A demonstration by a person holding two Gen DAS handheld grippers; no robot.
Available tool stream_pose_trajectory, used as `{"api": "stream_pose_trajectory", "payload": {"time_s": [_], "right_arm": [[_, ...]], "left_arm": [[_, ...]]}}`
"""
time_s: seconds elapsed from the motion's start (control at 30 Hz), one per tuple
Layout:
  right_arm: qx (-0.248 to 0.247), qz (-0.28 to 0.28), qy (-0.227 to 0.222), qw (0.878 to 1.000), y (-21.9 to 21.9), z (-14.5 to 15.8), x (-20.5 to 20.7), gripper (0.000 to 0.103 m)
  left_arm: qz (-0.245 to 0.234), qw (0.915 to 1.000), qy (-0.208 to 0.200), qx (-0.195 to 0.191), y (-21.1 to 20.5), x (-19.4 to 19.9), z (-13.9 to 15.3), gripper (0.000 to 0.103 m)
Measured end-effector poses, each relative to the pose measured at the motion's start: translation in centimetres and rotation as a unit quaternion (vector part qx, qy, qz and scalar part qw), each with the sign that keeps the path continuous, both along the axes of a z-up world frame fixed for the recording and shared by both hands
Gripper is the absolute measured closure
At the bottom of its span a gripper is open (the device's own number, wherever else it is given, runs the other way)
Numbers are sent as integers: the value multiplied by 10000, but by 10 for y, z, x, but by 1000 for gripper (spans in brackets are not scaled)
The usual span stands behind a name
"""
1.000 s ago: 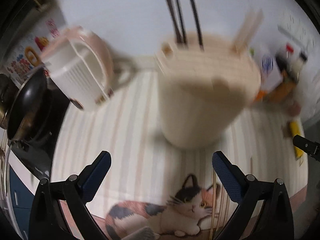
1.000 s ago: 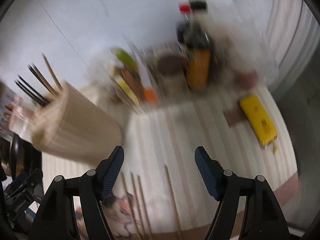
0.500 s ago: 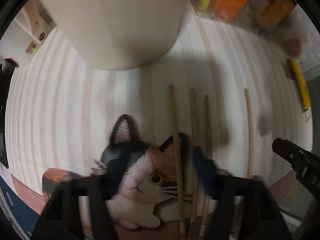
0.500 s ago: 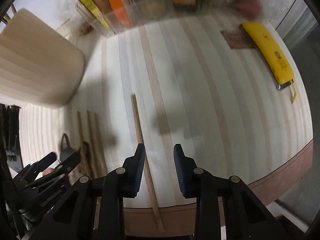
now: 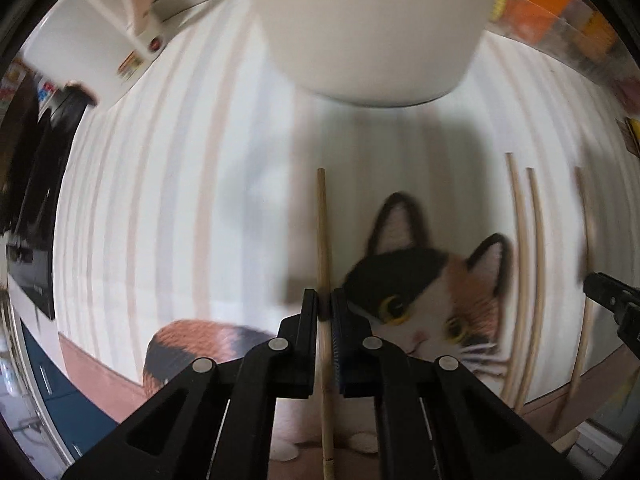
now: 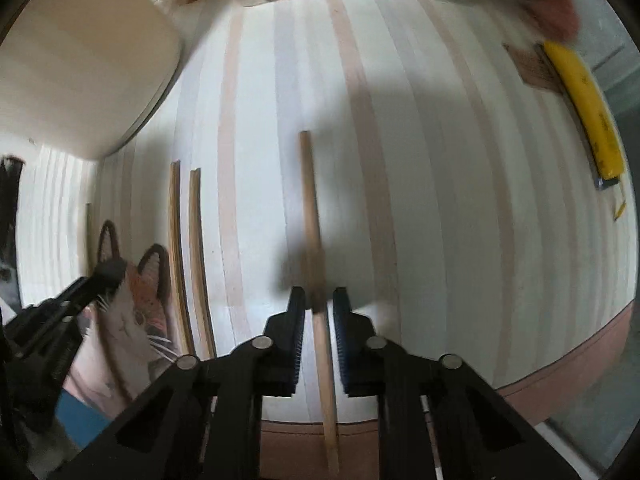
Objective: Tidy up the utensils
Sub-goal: 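Grasp a light wooden chopstick with the left tool while the right tool grasps another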
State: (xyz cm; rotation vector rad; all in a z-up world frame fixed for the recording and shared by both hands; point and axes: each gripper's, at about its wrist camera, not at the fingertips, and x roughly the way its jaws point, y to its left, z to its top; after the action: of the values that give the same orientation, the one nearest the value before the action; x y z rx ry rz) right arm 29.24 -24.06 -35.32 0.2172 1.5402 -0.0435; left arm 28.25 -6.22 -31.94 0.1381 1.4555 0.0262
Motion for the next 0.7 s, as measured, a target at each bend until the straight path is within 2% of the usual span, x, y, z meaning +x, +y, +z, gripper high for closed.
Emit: {"api": "stream_pose_trajectory", "payload": {"time_s": [0.33, 0.47, 0.6, 0.7], "right_arm": [[-57, 223, 208, 9995, 13, -2, -18, 96], [-240, 433, 319, 9983, 24, -5, -16, 94], [-364, 643, 395, 9965, 45, -9, -9, 91], [-380, 593, 410, 9967, 54, -8, -1, 92]], "left_arm": [[42, 10000, -67, -17, 26, -14, 2, 98], [-3, 10000, -89, 10, 33, -18, 1, 98], [-12, 10000, -94, 21, 21, -15, 1, 98], [204, 9998, -46, -79, 22, -10, 1, 98]]}}
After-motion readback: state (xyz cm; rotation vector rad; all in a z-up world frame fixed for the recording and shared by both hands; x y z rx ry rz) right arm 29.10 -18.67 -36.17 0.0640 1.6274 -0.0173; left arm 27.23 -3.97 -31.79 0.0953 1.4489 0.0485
